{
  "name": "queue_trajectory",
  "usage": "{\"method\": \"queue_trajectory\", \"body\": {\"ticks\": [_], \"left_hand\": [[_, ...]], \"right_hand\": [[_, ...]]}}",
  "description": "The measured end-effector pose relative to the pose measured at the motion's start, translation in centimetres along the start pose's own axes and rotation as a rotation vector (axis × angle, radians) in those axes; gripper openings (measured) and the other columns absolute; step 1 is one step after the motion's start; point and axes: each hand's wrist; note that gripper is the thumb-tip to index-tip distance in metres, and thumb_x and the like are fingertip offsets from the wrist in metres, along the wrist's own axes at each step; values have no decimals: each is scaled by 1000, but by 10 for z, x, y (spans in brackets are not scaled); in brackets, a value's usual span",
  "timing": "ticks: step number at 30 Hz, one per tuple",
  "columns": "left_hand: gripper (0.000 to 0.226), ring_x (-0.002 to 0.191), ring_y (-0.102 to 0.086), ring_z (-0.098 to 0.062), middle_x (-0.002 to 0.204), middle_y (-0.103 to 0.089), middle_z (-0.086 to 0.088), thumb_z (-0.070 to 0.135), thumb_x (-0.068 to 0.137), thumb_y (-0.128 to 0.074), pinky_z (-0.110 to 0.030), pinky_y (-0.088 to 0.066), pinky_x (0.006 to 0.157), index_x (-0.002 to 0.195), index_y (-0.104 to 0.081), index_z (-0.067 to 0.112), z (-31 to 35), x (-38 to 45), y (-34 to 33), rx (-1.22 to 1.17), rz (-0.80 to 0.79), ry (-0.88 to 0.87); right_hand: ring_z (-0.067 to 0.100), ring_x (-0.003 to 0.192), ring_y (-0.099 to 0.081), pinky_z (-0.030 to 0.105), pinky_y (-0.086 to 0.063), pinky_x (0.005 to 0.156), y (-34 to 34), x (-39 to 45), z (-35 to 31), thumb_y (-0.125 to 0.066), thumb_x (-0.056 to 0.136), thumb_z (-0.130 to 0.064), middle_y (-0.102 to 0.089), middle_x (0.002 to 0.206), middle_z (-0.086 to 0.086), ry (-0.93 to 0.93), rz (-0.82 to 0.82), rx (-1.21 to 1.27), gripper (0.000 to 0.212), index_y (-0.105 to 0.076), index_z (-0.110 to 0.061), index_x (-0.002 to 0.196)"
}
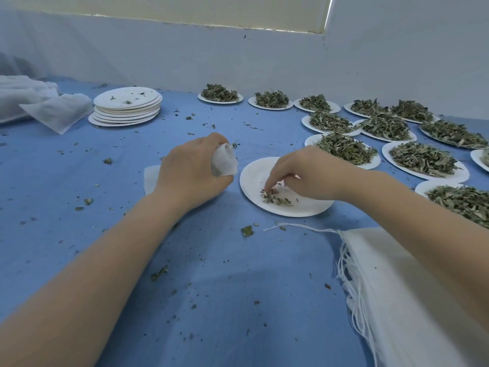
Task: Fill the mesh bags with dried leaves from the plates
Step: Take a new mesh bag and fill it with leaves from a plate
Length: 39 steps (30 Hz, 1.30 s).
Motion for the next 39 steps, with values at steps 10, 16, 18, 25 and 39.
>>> {"method": "queue_trajectory", "body": {"ticks": [10, 16, 18, 25, 39], "left_hand": [[37, 81, -46, -17, 99, -62, 0, 25, 75, -64, -26, -32, 68, 111, -56, 23, 2, -2, -1, 31, 9, -31], [39, 87, -52, -21, 100, -62, 0, 25, 75, -65, -27, -34, 69, 112, -55, 24, 1, -2, 0, 31, 0, -22], [39, 89, -54, -24, 100, -62, 0, 25, 75, -64, -27, -34, 69, 112, -55, 23, 2, -2, -1, 43, -1, -33], [37, 87, -54, -25, 98, -63, -1, 24, 76, -63, -27, -34, 68, 112, -56, 21, 3, -3, -2, 47, 15, -52], [39, 88, -54, -24, 100, -63, 1, 26, 75, -64, -28, -32, 69, 113, -55, 22, 2, -3, -5, 89, -6, -85]], "right_hand": [[17, 128, -39, 21, -27, 96, -31, 6, 11, -32, 101, -18, -42, 143, -1, -144, -38, -103, 37, -41, -17, 137], [18, 130, -39, 25, -33, 100, -23, 21, 11, -36, 89, 6, -42, 144, -4, -153, 91, -11, 55, -47, -22, 136], [21, 127, -42, 34, -37, 102, -19, 23, 14, -38, 90, 4, -44, 142, -3, -149, 23, -109, 50, -51, -20, 132], [14, 106, -56, 31, -46, 92, -10, -3, 16, -33, 87, 9, -59, 120, -7, -161, 82, 53, 61, -61, -34, 119], [17, 105, -52, 23, -38, 78, -5, 4, 12, -36, 89, 4, -57, 118, 1, -279, 1, -80, 45, -56, -17, 123]]}}
Point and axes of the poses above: each hand's wrist, its own x-axis towards the middle knuckle, its own y-axis out of the back of the hand, z = x × y
